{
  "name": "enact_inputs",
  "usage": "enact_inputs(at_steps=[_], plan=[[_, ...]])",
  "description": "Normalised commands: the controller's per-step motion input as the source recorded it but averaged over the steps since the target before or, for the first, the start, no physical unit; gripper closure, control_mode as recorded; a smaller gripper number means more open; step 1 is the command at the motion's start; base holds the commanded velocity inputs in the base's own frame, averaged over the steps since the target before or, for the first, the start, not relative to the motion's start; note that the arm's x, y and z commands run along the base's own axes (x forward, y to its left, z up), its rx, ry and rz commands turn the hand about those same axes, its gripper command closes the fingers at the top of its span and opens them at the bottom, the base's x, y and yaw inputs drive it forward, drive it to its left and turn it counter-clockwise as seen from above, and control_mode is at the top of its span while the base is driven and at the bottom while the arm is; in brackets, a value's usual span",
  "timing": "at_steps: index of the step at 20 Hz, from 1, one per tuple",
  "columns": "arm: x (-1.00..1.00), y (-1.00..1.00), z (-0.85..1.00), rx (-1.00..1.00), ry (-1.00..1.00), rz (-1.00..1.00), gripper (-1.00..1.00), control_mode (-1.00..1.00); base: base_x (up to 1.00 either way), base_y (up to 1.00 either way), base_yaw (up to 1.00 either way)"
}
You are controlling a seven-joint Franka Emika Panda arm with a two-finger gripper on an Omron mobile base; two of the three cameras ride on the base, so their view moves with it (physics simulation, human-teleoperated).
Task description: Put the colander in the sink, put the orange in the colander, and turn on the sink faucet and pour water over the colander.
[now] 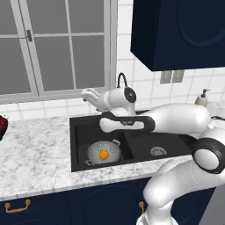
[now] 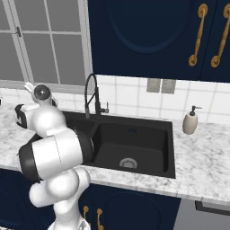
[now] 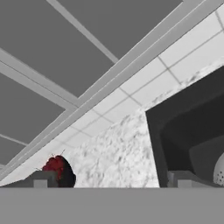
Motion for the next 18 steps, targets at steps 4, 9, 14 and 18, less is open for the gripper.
enact_inputs(at_steps=[4,9,14,18], plan=[[0.0,-0.24,0.38,0.0,-0.05,0.0,-1.0,-1.0,0.0,0.0,0.0],[0.04,-0.39,0.34,0.0,-0.01,0.0,-1.0,-1.0,0.0,0.0,0.0],[0.07,-0.14,0.91,0.0,0.0,0.04,-1.0,-1.0,0.0,0.0,0.0],[0.05,-0.11,0.99,0.0,0.0,0.04,-1.0,-1.0,0.0,0.0,0.0]])
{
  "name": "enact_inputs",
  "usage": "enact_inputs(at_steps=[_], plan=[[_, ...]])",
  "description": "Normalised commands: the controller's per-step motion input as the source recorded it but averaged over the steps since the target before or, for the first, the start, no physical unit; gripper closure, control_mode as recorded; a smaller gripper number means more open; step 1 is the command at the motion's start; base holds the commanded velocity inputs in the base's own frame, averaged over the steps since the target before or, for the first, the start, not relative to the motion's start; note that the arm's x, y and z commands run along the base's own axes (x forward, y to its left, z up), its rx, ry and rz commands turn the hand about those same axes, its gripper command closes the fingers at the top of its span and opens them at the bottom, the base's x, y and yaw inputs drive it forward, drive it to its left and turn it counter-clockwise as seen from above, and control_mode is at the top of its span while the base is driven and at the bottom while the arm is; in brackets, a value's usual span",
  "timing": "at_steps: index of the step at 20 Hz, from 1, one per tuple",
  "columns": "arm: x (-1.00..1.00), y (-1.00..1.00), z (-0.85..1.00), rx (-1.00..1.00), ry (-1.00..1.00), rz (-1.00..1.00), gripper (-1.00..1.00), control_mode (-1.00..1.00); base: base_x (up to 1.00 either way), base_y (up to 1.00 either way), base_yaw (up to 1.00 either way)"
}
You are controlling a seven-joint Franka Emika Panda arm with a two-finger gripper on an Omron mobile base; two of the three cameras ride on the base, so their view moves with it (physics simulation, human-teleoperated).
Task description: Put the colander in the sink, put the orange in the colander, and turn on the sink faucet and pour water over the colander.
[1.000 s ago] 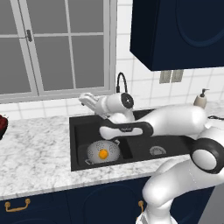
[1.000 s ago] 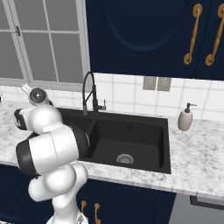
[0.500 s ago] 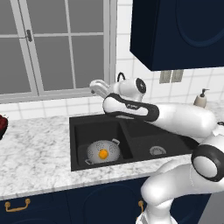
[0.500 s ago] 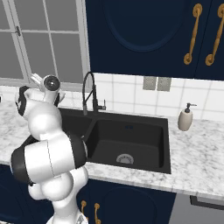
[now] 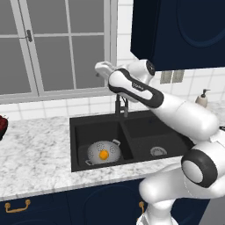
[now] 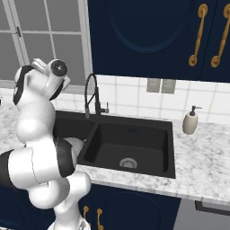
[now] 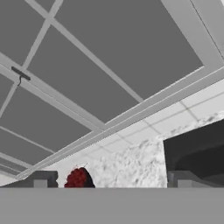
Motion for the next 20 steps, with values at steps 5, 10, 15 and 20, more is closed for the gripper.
enact_inputs(at_steps=[5,10,15,20], plan=[[-0.22,-0.41,0.57,0.0,-0.05,0.01,-1.0,-1.0,0.0,0.0,0.0],[-0.48,-0.43,0.18,0.0,-0.08,0.0,-1.0,-1.0,0.0,0.0,0.0],[-0.46,-0.4,0.08,0.0,-0.04,0.0,-1.0,-1.0,0.0,0.0,0.0],[-0.06,-0.53,0.0,0.0,0.05,0.0,-1.0,-1.0,0.0,0.0,0.0]])
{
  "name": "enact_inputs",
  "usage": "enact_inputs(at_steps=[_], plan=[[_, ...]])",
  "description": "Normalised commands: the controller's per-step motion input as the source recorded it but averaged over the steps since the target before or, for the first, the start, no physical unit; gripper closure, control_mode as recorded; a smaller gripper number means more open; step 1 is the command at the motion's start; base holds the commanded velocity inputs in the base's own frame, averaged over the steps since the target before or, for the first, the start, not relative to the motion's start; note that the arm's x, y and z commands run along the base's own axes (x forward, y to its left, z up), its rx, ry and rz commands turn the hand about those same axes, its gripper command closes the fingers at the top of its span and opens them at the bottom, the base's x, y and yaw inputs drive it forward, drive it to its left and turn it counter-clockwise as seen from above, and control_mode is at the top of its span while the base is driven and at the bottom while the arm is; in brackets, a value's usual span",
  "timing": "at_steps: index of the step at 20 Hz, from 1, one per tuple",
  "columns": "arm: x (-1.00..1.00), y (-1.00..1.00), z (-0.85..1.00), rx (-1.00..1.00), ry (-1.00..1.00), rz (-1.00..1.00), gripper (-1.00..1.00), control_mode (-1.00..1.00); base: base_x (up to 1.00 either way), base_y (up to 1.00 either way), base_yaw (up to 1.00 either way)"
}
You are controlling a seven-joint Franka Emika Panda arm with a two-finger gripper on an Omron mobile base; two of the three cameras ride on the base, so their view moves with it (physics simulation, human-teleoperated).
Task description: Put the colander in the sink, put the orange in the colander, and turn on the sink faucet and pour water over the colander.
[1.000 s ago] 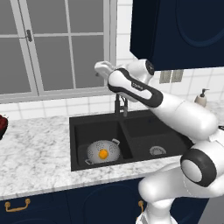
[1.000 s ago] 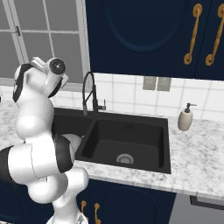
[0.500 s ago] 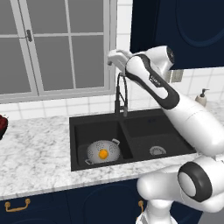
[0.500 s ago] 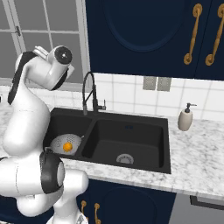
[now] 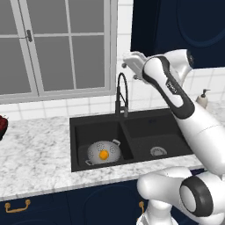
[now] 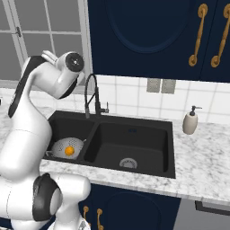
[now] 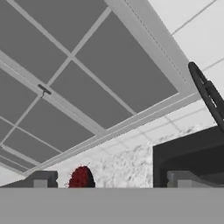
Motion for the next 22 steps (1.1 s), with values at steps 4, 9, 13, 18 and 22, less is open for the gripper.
enact_inputs(at_steps=[4,9,13,18,22], plan=[[0.02,-0.64,-0.02,0.0,0.23,0.02,-1.0,-1.0,0.0,0.0,0.0],[0.0,-0.63,-0.12,0.0,0.2,0.07,-1.0,-1.0,0.0,0.0,0.0],[0.07,-0.15,-0.46,-0.01,0.09,0.11,-1.0,-1.0,0.0,0.0,0.0],[0.29,0.0,-0.66,-0.04,0.0,0.05,-1.0,-1.0,0.0,0.0,0.0],[0.31,0.0,-0.53,-0.01,0.0,0.06,-1.0,-1.0,0.0,0.0,0.0]])
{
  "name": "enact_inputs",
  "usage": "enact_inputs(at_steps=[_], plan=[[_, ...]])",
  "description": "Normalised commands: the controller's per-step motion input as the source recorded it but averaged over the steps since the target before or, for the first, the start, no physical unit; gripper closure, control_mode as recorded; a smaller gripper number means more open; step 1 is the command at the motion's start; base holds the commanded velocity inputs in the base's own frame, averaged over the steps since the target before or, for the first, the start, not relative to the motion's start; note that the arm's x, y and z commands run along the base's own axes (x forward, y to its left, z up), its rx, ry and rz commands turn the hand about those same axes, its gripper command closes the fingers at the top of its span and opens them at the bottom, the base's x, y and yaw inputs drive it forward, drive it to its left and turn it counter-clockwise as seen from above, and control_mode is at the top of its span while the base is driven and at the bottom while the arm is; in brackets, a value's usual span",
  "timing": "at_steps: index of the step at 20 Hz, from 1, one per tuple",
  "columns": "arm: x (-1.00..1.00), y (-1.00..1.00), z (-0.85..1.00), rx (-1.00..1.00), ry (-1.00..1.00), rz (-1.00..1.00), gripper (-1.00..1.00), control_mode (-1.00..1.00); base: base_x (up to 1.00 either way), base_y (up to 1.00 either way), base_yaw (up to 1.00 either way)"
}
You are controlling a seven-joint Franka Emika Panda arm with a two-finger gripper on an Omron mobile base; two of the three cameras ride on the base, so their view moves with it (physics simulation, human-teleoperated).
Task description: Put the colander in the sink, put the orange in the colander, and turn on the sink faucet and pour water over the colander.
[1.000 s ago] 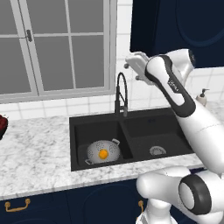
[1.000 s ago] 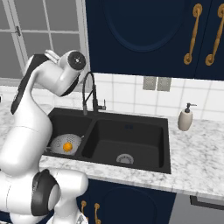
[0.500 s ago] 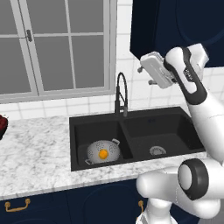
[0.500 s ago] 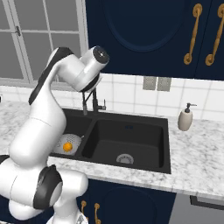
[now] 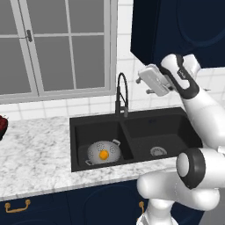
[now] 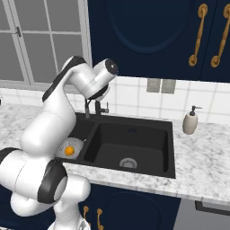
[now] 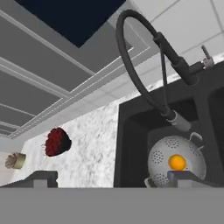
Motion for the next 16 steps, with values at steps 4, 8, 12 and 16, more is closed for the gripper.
enact_inputs(at_steps=[4,8,12,16], plan=[[0.31,0.0,-0.45,0.0,0.0,0.04,-1.0,-1.0,0.0,0.0,0.0],[0.34,0.0,-0.47,0.0,0.0,0.04,-1.0,-1.0,0.0,0.0,0.0],[0.36,0.0,-0.31,0.0,0.0,0.03,-1.0,-1.0,0.0,0.0,0.0],[0.31,0.0,-0.19,0.0,-0.01,0.02,-1.0,-1.0,0.0,0.0,0.0]])
